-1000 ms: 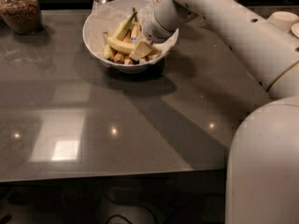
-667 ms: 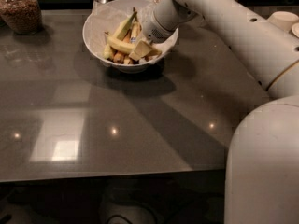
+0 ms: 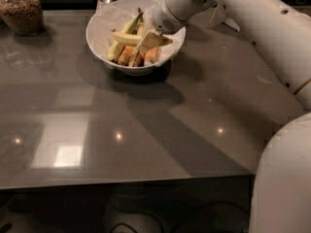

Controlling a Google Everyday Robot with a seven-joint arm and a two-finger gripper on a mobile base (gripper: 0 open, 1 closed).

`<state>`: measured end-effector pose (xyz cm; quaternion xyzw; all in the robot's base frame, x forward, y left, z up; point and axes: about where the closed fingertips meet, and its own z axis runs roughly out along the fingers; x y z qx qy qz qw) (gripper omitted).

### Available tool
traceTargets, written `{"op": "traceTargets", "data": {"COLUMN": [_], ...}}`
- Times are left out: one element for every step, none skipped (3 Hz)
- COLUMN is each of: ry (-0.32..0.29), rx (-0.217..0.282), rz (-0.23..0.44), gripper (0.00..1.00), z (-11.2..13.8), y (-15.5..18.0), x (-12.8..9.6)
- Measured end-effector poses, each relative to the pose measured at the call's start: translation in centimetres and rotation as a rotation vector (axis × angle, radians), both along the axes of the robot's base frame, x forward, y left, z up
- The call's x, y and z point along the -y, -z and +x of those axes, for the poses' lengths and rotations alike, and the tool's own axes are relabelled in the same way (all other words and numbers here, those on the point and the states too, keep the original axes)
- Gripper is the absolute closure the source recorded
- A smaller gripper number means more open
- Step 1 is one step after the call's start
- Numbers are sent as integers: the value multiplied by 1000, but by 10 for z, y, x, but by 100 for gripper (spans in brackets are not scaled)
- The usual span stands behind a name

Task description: Pick banana from white bowl

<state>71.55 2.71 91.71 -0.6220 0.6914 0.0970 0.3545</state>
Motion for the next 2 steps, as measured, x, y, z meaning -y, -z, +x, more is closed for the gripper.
{"op": "traceTargets", "data": {"ry": [-53, -85], "rx": [75, 121], "rz": [12, 36], "gripper": [100, 100], "z": [-29, -71], "y": [-49, -87], "x": [14, 40]}}
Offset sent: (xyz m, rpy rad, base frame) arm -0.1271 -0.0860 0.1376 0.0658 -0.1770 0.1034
